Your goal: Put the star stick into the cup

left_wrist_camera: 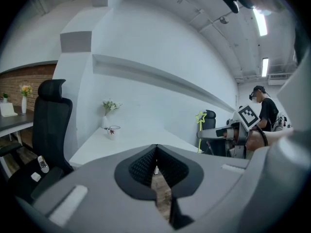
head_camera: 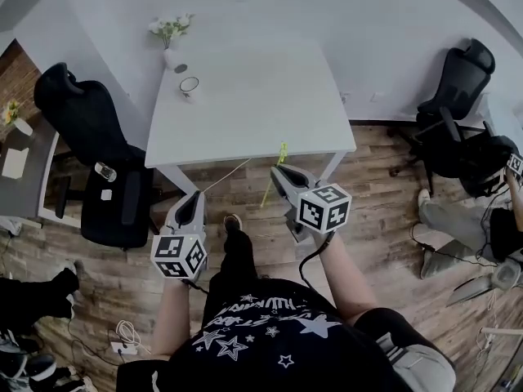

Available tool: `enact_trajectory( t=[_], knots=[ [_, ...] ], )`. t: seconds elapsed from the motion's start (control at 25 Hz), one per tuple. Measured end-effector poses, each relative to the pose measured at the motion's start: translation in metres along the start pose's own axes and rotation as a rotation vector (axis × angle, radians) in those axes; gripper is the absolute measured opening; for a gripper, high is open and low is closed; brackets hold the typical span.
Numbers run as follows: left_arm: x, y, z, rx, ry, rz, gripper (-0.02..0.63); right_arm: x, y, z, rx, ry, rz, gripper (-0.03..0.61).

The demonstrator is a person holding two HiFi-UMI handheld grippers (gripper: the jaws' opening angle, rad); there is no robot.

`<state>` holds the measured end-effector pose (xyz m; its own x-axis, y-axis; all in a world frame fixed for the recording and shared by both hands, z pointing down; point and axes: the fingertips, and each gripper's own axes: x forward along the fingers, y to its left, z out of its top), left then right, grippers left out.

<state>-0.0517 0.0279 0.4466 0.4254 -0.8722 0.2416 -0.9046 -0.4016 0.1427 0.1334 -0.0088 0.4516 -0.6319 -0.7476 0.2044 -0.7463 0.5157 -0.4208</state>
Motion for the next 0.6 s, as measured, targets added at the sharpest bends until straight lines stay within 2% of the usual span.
enact_trajectory(
  t=[0.28,0.6],
  knots=[
    [0.059,0.036,0.017,-0.013,-0.012,-0.016,0.003,0.052,-0.029,0.026,-0.009,0.003,-0.021,0.023],
    [0.133,0.09,0.038,-0.028,0.0,-0.034,0.003,0.137,-0.054,0.056,-0.004,0.02,-0.019,0.023]
  ],
)
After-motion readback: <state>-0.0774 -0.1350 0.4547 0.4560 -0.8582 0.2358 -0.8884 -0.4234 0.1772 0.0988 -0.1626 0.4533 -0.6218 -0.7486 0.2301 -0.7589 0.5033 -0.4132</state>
